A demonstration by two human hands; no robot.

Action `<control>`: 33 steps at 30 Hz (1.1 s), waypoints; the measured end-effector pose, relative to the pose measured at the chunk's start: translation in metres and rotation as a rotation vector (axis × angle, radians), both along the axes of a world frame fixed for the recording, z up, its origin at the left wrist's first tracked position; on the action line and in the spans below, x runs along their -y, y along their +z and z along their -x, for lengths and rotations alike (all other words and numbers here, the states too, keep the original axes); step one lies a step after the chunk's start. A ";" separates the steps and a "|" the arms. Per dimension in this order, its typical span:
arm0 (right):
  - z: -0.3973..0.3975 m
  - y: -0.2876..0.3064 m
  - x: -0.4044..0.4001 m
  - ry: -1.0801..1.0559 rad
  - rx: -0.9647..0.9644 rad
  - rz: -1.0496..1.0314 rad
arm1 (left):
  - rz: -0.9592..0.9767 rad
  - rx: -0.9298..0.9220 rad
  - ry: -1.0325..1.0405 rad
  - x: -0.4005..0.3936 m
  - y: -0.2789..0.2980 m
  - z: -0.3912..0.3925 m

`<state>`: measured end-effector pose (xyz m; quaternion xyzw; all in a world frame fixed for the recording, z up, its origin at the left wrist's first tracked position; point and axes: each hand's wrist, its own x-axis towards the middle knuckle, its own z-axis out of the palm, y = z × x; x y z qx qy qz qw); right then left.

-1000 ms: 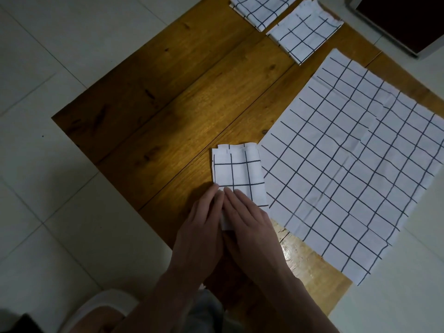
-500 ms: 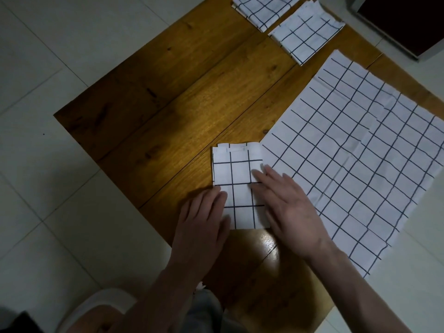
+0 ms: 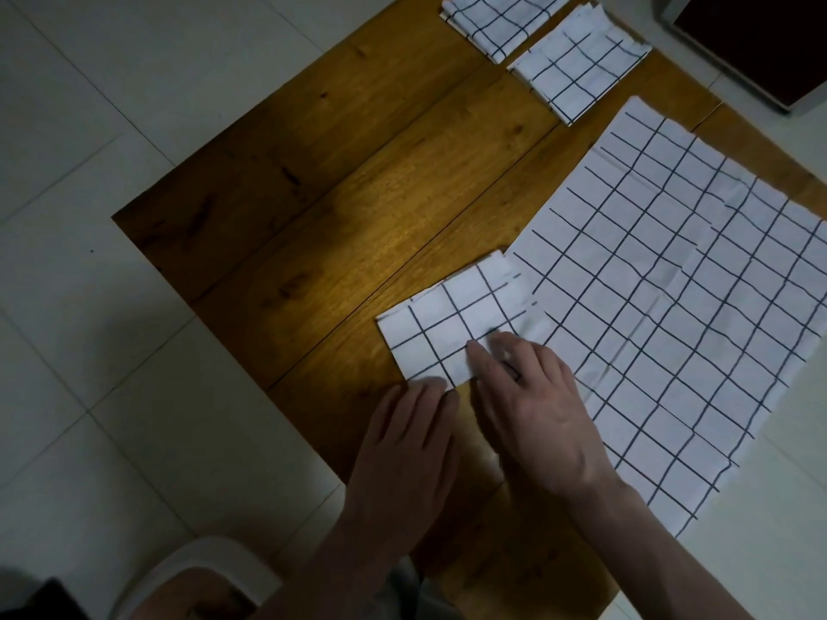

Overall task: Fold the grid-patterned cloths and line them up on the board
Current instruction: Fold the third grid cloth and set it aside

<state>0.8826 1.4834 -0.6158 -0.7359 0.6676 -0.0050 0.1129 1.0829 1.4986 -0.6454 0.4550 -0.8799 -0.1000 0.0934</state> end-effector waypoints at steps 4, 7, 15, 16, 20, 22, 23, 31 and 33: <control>-0.013 -0.004 -0.006 -0.121 -0.035 0.001 | -0.013 0.044 0.031 0.007 -0.003 -0.007; -0.018 -0.004 -0.011 -0.139 -0.098 -0.006 | -0.026 0.024 0.024 0.012 -0.004 -0.009; -0.023 -0.007 -0.024 -0.105 -0.074 -0.008 | -0.034 0.075 0.064 0.022 -0.008 -0.007; -0.023 -0.008 -0.026 -0.058 -0.059 -0.008 | -0.035 0.074 0.062 0.022 -0.008 -0.006; -0.026 -0.018 -0.033 0.053 0.004 -0.059 | -0.037 0.100 0.045 0.023 -0.009 -0.004; -0.025 -0.022 -0.035 0.051 -0.001 -0.074 | -0.036 0.112 0.038 0.024 -0.009 -0.005; -0.025 -0.021 -0.036 0.053 -0.006 -0.074 | -0.038 0.114 0.029 0.025 -0.009 -0.005; -0.026 -0.021 -0.034 0.021 -0.021 -0.087 | -0.067 0.118 -0.004 0.030 -0.012 -0.006; -0.025 -0.020 -0.034 0.006 -0.012 -0.090 | -0.072 0.119 -0.011 0.031 -0.013 -0.008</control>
